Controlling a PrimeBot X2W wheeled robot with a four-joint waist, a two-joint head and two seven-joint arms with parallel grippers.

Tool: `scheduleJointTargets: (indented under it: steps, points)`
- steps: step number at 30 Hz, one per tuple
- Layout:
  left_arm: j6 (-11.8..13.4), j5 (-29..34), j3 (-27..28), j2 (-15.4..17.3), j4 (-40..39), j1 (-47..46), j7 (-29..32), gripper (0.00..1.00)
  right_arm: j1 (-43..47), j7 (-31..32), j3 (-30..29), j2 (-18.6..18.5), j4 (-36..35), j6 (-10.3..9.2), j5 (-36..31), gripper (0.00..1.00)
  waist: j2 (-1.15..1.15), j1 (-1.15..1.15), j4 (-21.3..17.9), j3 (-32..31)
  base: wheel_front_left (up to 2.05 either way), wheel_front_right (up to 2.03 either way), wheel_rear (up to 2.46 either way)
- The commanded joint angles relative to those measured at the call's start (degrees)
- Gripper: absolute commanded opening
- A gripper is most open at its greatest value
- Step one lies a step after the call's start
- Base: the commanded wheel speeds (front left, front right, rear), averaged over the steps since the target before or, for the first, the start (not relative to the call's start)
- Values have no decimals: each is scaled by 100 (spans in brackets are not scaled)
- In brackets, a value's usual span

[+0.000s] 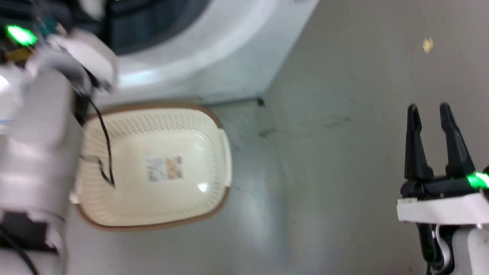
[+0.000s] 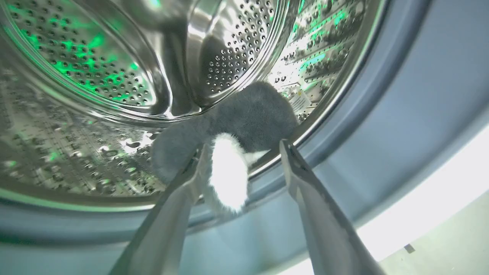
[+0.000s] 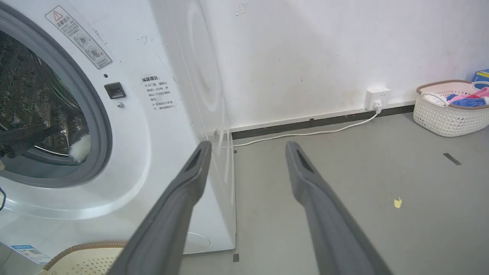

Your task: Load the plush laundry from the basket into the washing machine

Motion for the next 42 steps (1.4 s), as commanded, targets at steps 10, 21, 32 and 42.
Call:
scheduleJointTargets:
  steps: [10,21,32,42]
  points:
    - [303,-459,506,-619,-2281,2688,-74,100,642,-24,-191,-1,29,-4,-336,100,0,1,1170,-1647,0,0,0]
    - [773,-171,1042,-1223,-4629,5539,-75,100,1205,-24,11,-1,137,-4,-782,100,0,1,1505,-2385,0,0,0]
    - [799,230,1217,-1503,-5121,6624,-75,100,1612,-24,130,-1,403,-4,-821,100,0,1,1684,-2700,0,0,0]
    - [673,320,1256,-1576,-5106,6619,-38,0,1551,5,158,1,507,1,-827,0,0,2,1754,-2717,0,0,0]
